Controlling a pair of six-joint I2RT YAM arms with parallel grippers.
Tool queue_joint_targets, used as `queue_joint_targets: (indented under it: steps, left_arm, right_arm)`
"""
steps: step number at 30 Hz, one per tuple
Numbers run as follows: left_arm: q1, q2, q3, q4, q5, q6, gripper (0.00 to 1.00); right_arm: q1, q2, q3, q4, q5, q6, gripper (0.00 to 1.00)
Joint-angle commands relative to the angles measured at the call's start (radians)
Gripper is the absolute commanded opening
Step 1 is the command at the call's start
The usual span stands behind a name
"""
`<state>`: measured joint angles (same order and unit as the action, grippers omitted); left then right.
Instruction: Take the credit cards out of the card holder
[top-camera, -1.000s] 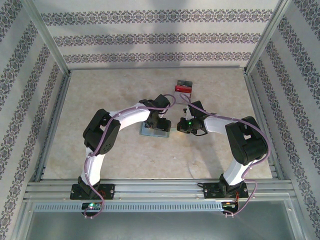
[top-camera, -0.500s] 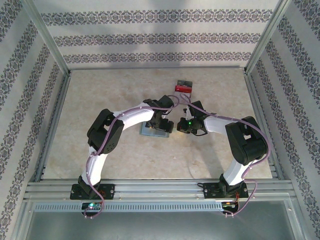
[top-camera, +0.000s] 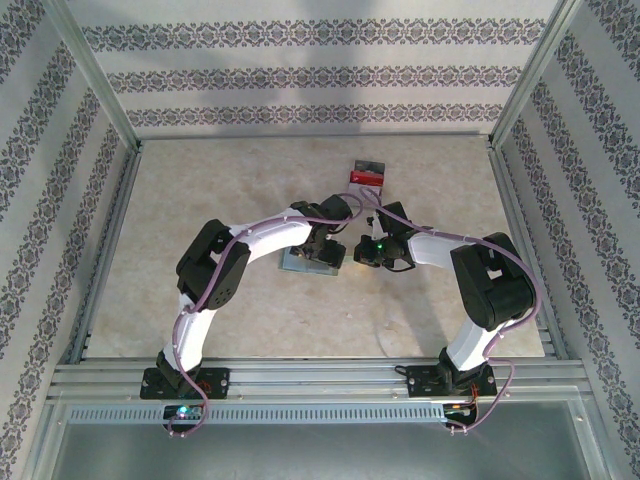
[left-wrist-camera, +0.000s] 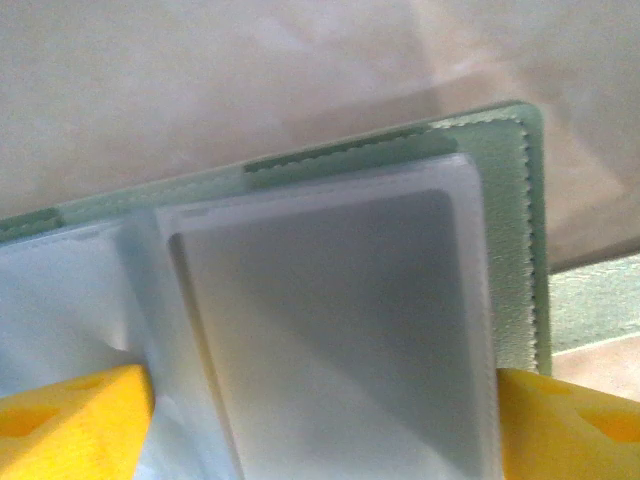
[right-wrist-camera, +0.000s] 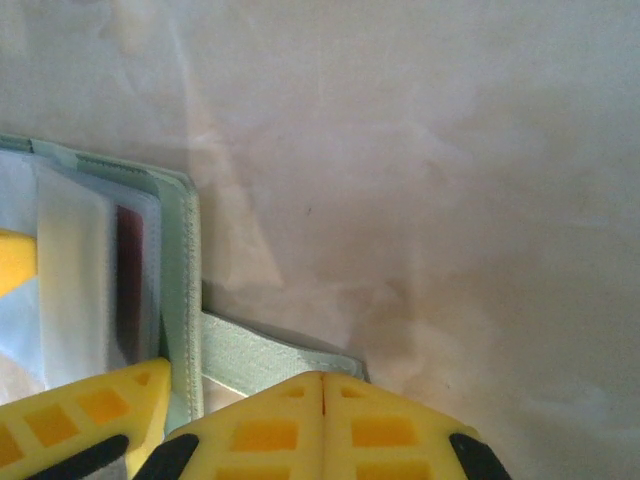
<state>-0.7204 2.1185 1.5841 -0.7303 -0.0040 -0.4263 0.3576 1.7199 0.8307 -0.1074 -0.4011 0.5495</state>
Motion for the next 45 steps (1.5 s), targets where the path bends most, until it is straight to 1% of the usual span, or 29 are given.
queue_joint_targets:
  steps: [1, 15, 37, 41, 45]
  left_arm:
    - [0.010, -0.057, -0.012, -0.089, -0.118, 0.023, 0.87]
    - [0.030, -0.126, -0.021, -0.115, -0.174, 0.037, 0.87]
    - [0.095, -0.191, -0.093, -0.121, -0.203, 0.046, 0.87]
    - [0.107, -0.194, -0.100, -0.103, -0.177, 0.048, 0.87]
    - [0.107, -0.190, -0.098, -0.063, -0.088, 0.046, 0.86]
  right_arm:
    - [-0.003, 0.056, -0.058, -0.127, 0.100, -0.016, 0.00]
    - [-0.003, 0.055, -0.051, -0.129, 0.099, -0.016, 0.00]
    - [-0.003, 0.058, -0.041, -0.135, 0.097, -0.018, 0.00]
    - [-0.002, 0.059, -0.036, -0.137, 0.096, -0.018, 0.00]
    - [-0.002, 0.063, -0.030, -0.140, 0.096, -0.018, 0.00]
